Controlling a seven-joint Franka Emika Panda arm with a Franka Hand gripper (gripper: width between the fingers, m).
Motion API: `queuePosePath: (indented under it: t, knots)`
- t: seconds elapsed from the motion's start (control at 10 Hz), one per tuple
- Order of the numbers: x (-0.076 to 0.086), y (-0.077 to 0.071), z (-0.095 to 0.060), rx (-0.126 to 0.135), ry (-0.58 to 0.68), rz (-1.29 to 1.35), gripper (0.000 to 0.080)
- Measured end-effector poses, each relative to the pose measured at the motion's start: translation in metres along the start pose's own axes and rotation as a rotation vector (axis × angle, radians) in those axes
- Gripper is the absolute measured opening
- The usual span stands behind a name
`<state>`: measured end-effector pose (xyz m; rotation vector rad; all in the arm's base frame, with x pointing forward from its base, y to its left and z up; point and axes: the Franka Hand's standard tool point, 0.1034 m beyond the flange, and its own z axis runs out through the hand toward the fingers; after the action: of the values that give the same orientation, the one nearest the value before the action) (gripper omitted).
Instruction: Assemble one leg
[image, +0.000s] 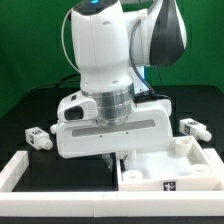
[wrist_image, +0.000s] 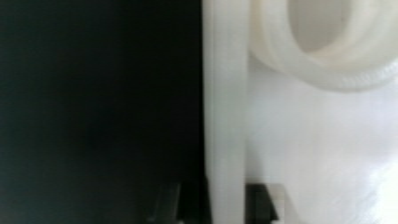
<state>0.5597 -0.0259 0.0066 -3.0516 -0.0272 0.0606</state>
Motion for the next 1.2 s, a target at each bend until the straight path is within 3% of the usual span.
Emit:
queuePosePath:
  t: [0.2, 0.8, 1.0, 1.1, 1.2]
  knots:
    - [0.016, -0.003, -0.001, 0.005, 0.007, 0.008, 0.0045]
    - [0.017, -0.005, 0.000, 0.000, -0.006, 0.051, 0.0045]
    - [0.011, -0.002, -0.009, -0.002, -0.006, -0.018, 0.0361]
    - [0.006, -0.007, -0.020, -0.008, -0.007, -0.071, 0.0361]
    - [0.002, -0.015, -0.033, -0.019, -0.006, -0.160, 0.0543]
